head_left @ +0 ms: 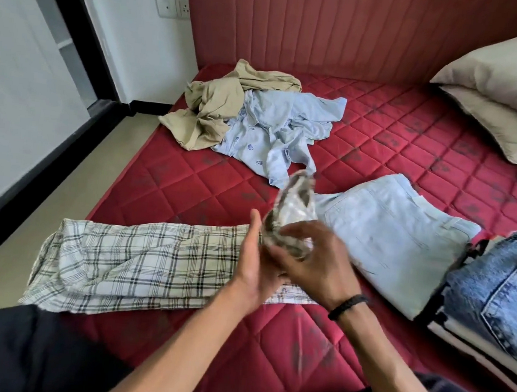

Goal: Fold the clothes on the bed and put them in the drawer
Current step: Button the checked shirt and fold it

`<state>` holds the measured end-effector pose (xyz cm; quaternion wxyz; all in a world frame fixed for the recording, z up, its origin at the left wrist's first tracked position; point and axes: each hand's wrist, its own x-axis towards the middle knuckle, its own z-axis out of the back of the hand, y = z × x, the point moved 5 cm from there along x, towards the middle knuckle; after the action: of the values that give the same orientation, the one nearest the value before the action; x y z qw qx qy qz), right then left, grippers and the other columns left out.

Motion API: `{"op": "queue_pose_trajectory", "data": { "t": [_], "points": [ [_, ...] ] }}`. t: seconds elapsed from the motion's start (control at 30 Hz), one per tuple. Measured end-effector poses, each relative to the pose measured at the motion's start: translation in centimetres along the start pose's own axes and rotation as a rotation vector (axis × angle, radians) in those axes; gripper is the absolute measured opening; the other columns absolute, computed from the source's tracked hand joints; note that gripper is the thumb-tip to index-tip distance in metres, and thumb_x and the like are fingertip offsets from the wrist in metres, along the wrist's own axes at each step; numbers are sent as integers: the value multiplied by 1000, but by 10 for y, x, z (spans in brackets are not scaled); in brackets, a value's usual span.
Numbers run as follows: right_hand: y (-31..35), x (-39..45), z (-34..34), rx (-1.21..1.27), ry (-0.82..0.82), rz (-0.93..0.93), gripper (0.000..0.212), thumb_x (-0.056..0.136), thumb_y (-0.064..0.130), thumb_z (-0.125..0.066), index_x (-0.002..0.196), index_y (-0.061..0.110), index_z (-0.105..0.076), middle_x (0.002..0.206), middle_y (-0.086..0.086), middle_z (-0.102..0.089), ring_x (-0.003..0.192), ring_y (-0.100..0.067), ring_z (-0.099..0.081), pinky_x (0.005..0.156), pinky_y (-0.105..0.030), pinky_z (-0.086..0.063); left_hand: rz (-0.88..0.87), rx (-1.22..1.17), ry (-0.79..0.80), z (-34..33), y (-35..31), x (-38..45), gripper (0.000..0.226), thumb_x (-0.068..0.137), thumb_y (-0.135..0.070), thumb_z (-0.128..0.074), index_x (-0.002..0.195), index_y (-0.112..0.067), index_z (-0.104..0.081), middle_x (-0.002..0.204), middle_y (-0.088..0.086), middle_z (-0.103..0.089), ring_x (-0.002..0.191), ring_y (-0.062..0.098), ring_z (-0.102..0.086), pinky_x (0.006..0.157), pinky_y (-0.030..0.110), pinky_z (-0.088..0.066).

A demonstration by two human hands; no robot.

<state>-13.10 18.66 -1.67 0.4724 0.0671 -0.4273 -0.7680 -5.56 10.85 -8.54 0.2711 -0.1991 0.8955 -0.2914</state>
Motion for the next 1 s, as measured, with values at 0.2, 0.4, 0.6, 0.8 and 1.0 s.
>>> {"op": "queue_pose_trajectory", "data": {
  "t": [0.2, 0.4, 0.6, 0.8, 1.0],
  "points": [
    [-5, -3, -38, 149, -74, -27, 30, 100, 48, -60, 117, 24, -66, 101, 9, -68, 94, -6, -66, 76, -31, -57, 92, 137, -80, 43, -13, -19, 65, 92, -70, -57, 124, -16, -74, 122, 14, -73, 114, 31, -71, 105, 49, -52],
    [-50, 1, -60, -389, 71, 48, 60, 104, 63, -28, 157, 36, -32, 164, -3, -31, 152, -28, -27, 122, -54, -26, 120, 298, -142, 57, -9, -27, 24, 92, -6, -69, 115, -11, -75, 112, 12, -77, 97, 23, -77, 78, 35, -62],
    [-69, -8, -100, -553, 313, -21, 70, 99, 76, -12, 160, 48, 4, 172, 7, -1, 159, -20, 6, 125, -58, 3, 153, 206, -205, 88, -23, -24, 26, 94, -11, -70, 119, -2, -72, 117, 18, -74, 112, 35, -70, 102, 51, -54],
    [-79, 2, -103, -581, 344, -109, 76, 93, 84, -5, 160, 49, -1, 172, 8, -5, 159, -19, 4, 125, -57, 6, -69, 929, -435, 98, -42, 3, 54, 83, -57, -76, 88, -4, -68, 62, -6, -57, 61, 14, -55, 60, 28, -45],
    [-75, 7, -94, -467, 224, -73, 62, 99, 74, -20, 151, 44, -37, 158, 9, -38, 150, -20, -26, 124, -57, -11, -453, 1411, -649, 83, -70, -9, 50, 93, -71, -53, 115, -26, -59, 78, -7, -63, 65, 12, -59, 49, 25, -39]
  ]
}}
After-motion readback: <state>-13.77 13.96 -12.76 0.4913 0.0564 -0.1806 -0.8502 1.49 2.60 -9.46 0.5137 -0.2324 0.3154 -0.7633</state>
